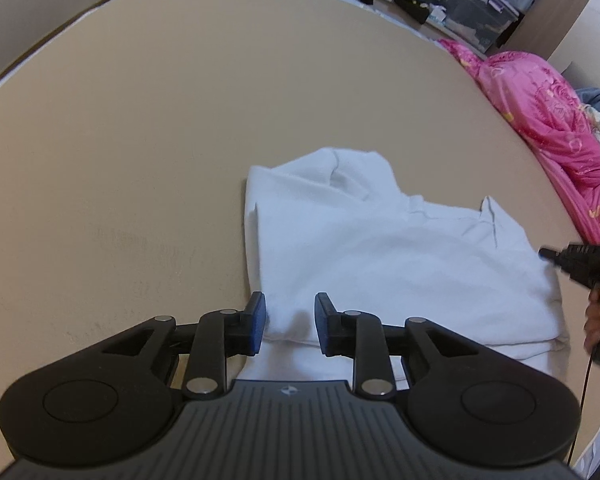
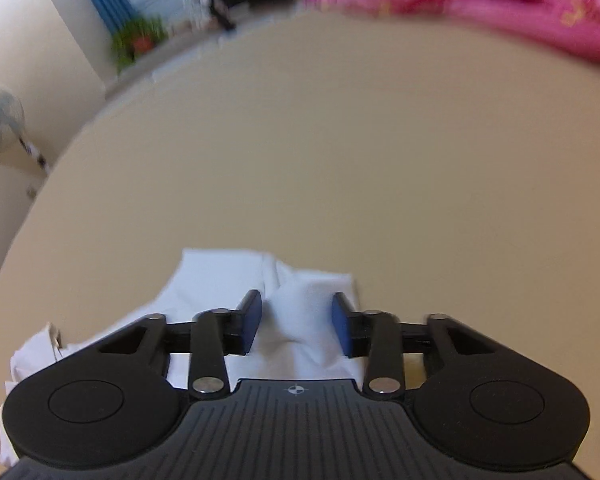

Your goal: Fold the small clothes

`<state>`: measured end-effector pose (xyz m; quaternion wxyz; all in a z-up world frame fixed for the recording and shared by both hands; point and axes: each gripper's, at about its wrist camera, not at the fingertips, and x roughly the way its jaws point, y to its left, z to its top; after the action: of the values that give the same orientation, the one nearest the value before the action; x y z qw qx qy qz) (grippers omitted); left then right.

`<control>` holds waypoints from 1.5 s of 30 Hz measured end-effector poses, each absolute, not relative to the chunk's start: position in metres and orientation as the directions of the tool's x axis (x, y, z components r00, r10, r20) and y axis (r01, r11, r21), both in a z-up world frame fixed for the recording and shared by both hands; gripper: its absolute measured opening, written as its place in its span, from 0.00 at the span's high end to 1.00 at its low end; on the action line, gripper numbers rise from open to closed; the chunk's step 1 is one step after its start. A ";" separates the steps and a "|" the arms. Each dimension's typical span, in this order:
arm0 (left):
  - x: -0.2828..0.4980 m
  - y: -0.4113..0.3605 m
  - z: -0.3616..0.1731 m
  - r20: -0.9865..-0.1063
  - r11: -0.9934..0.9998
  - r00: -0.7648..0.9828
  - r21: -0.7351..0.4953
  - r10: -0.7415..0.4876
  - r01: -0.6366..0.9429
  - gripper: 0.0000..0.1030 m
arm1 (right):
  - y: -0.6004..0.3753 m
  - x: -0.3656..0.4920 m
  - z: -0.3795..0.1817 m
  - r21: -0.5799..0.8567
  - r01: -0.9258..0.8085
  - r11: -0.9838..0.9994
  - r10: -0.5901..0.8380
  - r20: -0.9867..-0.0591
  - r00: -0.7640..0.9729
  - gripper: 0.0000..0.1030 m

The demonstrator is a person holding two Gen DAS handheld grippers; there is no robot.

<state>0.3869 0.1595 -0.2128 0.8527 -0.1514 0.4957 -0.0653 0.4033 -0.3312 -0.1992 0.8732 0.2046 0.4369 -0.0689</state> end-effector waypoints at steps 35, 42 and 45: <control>0.373 0.134 -0.225 -0.863 0.978 0.462 -0.192 -0.205 0.077 0.88 | -0.307 0.286 -0.196 0.111 0.115 0.987 0.018 -0.792 0.610 0.92; 0.362 0.127 -0.222 -0.848 0.989 0.511 -0.138 -0.143 0.047 0.83 | -0.315 0.259 -0.178 0.057 0.134 0.989 -0.036 -0.799 0.601 0.87; 0.339 0.112 -0.197 -0.813 0.997 0.580 0.001 -0.045 0.079 0.78 | -0.325 0.219 -0.142 0.075 0.111 0.991 -0.017 -0.755 0.656 0.82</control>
<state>0.3387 0.1124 -0.1965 0.8887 0.0185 0.4568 -0.0351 0.2189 -0.3246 -0.1423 0.9081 0.0571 0.4134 -0.0351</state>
